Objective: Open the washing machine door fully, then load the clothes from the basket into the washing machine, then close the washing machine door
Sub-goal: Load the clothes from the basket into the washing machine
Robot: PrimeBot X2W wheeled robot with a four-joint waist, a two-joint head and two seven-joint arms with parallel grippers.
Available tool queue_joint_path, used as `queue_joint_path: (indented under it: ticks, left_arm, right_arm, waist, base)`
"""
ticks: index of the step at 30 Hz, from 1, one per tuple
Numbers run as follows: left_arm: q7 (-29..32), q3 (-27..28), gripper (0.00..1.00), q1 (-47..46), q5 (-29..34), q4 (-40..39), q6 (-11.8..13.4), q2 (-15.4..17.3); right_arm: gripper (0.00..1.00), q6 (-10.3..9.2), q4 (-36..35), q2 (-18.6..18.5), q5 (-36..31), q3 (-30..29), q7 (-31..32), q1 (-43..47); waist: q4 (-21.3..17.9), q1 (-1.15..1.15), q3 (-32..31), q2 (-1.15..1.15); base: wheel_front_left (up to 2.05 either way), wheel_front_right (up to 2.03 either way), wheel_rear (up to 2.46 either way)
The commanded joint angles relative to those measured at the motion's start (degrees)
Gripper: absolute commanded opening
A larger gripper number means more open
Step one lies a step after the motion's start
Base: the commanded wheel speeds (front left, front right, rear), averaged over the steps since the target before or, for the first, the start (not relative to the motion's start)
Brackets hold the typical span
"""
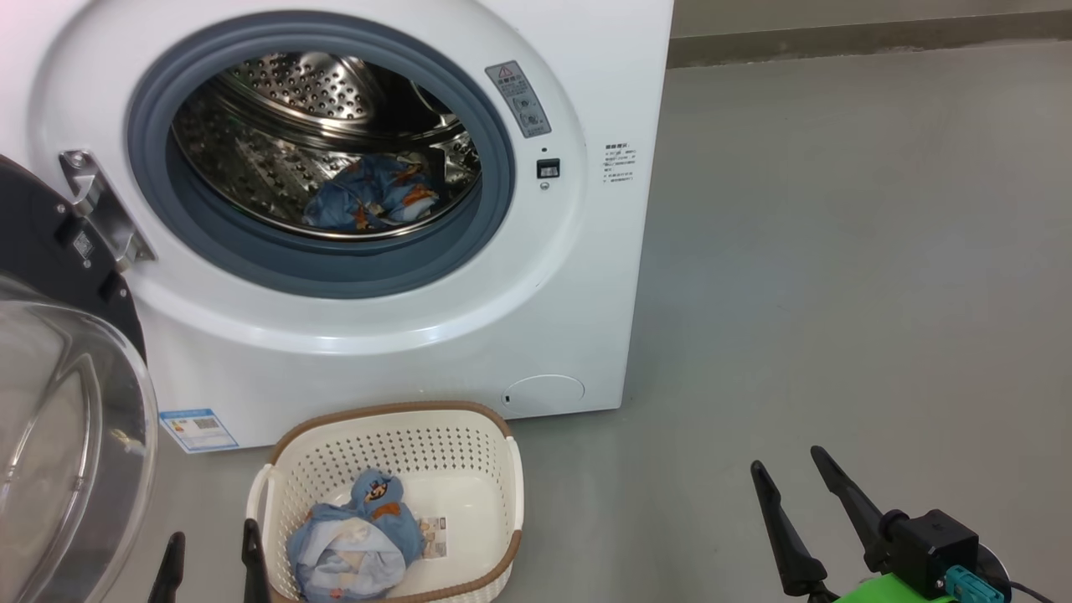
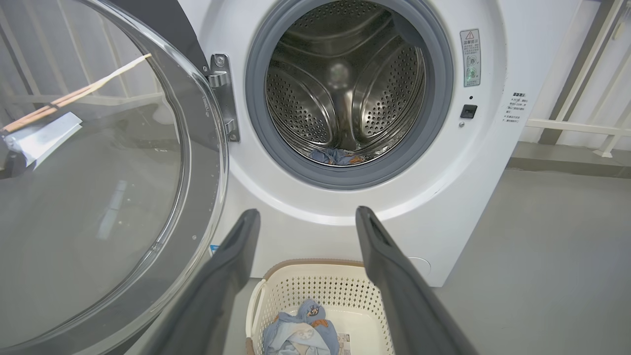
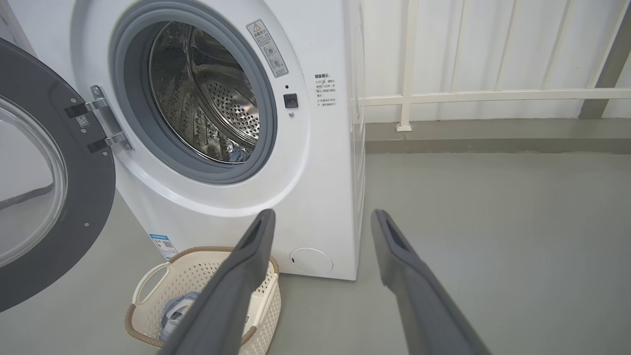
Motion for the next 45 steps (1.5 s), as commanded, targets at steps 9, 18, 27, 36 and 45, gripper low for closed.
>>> queue_joint_path:
  ticks: [9, 18, 27, 36, 45]
  left_arm:
    - [-0.05, 2.26, 1.00, -1.80, -0.83, -0.46, 0.07, 1.22]
    - [0.31, 2.03, 1.00, -3.52, -1.70, 1.73, -0.61, 0.84]
    - [2.65, -0.82, 1.00, -12.14, -3.46, 11.65, -6.03, -0.27]
    - [4.97, -4.73, 1.00, -28.92, -3.38, 28.57, -14.40, -2.21]
    - [7.28, -6.48, 1.00, -45.74, -3.96, 49.49, -22.04, -4.09]
  right_arm:
    - [1.00, 0.16, -1.55, -0.18, 0.09, 1.66, -0.21, -0.58]
    - [1.00, 0.16, -2.13, -0.18, 0.20, 2.25, -0.23, -1.31]
    - [1.00, 0.16, -3.30, -0.18, 0.01, 2.51, -0.47, -3.66]
    - [1.00, 0.16, -3.93, -0.18, -1.01, 4.18, -1.42, -9.49]
    - [1.00, 0.16, -3.79, -0.18, -0.10, 6.44, -3.52, -15.72]
  waist:
    - [-0.07, 0.00, 0.30, 0.00]
    - [0.17, 0.00, 2.65, 0.00]
    - [1.22, 0.00, 9.76, 0.00]
    - [1.20, 0.00, 19.54, 0.00]
    - [-2.80, 0.00, 29.85, 0.00]
  base:
    - [0.00, 0.00, 0.00]
    - [0.00, 0.00, 0.00]
    - [0.00, 0.00, 0.00]
    - [0.00, 0.00, 0.00]
    - [0.00, 0.00, 0.00]
